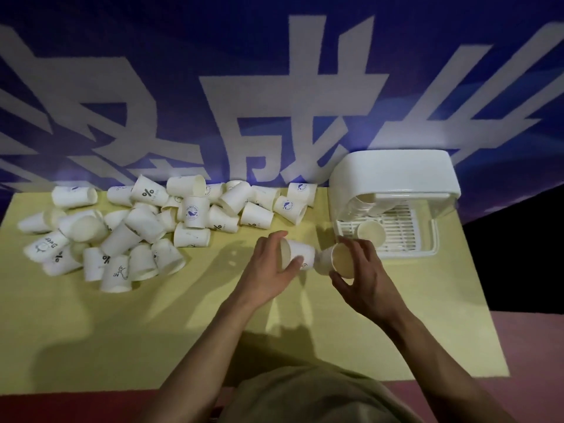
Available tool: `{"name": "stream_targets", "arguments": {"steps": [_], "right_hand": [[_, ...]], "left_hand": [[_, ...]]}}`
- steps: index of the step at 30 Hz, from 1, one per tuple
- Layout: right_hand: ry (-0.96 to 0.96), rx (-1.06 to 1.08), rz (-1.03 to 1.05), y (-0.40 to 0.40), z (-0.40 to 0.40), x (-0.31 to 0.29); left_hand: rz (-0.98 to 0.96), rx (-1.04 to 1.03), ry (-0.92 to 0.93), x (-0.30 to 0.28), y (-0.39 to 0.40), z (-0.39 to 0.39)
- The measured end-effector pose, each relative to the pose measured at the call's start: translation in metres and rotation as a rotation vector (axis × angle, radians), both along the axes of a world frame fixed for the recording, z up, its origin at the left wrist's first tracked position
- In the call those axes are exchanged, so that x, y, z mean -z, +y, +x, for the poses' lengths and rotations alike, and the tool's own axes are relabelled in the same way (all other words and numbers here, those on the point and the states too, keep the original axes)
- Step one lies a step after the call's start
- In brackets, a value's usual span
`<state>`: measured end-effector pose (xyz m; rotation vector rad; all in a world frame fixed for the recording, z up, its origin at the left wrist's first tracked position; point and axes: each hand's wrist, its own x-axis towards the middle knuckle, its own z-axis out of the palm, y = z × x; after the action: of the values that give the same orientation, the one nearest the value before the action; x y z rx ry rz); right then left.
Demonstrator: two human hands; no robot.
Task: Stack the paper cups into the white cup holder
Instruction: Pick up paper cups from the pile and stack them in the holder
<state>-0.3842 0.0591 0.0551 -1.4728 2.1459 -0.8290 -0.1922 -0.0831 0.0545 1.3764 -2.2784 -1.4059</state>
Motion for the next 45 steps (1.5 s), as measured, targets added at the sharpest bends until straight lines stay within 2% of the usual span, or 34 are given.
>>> {"name": "stream_targets", "arguments": {"steps": [5,9,13,18,22,28,33,36,41,45], "right_hand": [[-0.012,0.081,-0.032,0.041,-0.053,-0.009],[-0.029,0.133,-0.020,0.066,-0.092,-0.005],[-0.058,0.176,-0.024,0.089,-0.122,-0.001],[-0.127,0.238,-0.033,0.113,-0.145,0.008],[-0.169,0.243,-0.017,0.124,-0.157,0.021],[-0.202,0.209,0.005,0.115,-0.174,0.034],[-0.203,0.178,0.010,0.095,-0.182,0.037],[-0.185,0.144,0.013,0.080,-0.180,0.032],[-0.130,0.042,0.001,0.050,-0.173,0.023],[-0.042,-0.040,-0.001,0.023,-0.162,0.015]], "left_hand": [[-0.097,0.076,0.060,-0.030,0.019,-0.078],[-0.226,0.136,0.027,-0.032,0.031,-0.137],[-0.356,0.215,-0.073,-0.013,0.037,-0.179],[-0.422,0.311,-0.301,0.020,0.040,-0.205],[-0.387,0.325,-0.417,0.044,0.043,-0.211],[-0.272,0.306,-0.464,0.063,0.038,-0.219],[-0.265,0.382,-0.438,0.065,0.040,-0.228],[-0.243,0.334,-0.401,0.060,0.050,-0.223],[-0.300,0.312,-0.258,0.036,0.067,-0.181],[-0.251,0.214,-0.232,0.028,0.074,-0.133]]}}
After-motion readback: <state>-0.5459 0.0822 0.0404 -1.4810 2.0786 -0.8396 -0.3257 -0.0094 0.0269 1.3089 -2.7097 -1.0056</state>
